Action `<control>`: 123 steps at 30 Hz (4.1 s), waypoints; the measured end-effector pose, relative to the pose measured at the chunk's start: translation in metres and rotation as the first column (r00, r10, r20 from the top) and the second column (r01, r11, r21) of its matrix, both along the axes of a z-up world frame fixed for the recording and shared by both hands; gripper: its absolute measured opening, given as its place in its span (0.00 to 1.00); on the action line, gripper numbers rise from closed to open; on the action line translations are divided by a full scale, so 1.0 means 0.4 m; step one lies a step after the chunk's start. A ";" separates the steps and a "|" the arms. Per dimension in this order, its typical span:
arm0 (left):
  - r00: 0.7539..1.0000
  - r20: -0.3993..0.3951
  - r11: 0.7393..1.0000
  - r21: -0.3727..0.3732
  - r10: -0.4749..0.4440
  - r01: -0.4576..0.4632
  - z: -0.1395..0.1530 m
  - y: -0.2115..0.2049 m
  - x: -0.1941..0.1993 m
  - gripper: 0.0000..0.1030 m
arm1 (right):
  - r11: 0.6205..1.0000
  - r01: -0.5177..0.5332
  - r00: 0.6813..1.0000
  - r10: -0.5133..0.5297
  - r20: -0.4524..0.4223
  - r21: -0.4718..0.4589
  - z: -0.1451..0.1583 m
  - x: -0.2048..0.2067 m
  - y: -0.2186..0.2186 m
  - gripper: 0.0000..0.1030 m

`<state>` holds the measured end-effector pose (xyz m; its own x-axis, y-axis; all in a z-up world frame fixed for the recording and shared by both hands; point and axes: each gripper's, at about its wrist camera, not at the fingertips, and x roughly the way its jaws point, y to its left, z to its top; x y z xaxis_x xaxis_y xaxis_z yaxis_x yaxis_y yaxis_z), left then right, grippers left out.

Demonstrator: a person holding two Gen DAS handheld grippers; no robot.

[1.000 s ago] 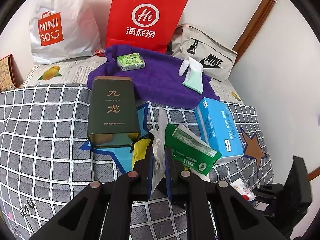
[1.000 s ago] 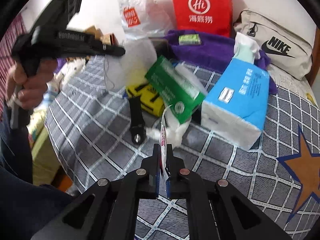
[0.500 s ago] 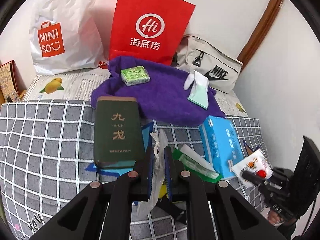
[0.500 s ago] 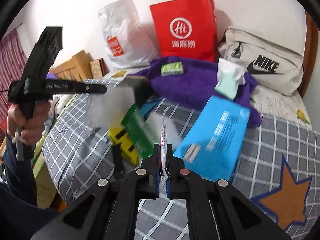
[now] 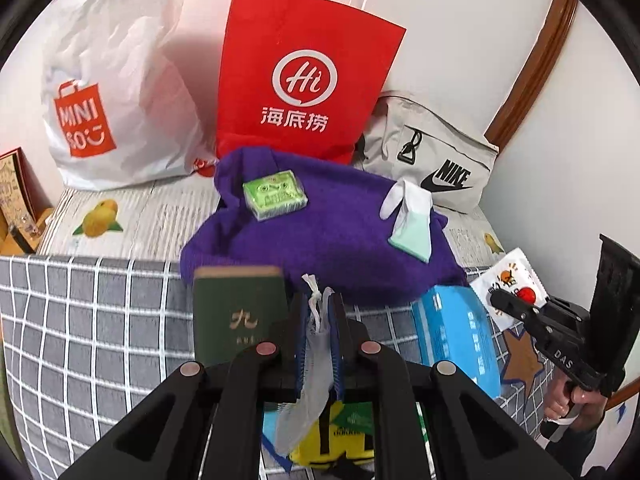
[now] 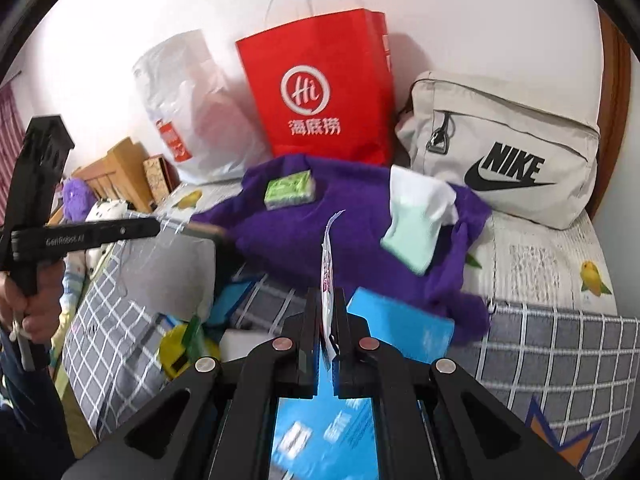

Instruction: Organize soft objects

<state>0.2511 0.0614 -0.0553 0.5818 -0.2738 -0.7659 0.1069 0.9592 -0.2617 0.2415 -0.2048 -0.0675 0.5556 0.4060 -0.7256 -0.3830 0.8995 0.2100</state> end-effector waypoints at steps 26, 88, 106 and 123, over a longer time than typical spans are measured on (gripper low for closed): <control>0.997 0.018 0.998 0.005 -0.070 0.070 0.011 -0.071 0.289 0.10 | 0.998 0.018 0.995 -0.024 -0.094 -0.067 -0.122 0.276 -0.001 0.04; 0.998 -0.057 0.995 0.100 0.034 -0.028 0.008 -0.053 0.119 0.58 | 0.995 -0.016 0.999 0.012 -0.049 -0.099 -0.024 -0.087 0.075 0.56; 0.983 -0.140 0.992 0.054 0.122 -0.116 -0.128 0.089 -0.146 0.58 | 0.884 -0.158 0.962 0.238 0.133 -0.440 -0.121 -0.268 0.298 0.63; 0.976 -0.171 0.991 0.026 0.131 -0.129 -0.184 0.122 -0.197 0.58 | 0.789 -0.146 0.942 0.295 0.160 -0.597 -0.191 -0.280 0.364 0.54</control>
<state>0.1725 0.1102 -0.1289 0.4706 -0.1923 -0.8611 -0.0642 0.9659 -0.2508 0.1296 -0.0591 -0.1439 0.6834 0.0930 -0.7241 -0.5557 0.7096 -0.4333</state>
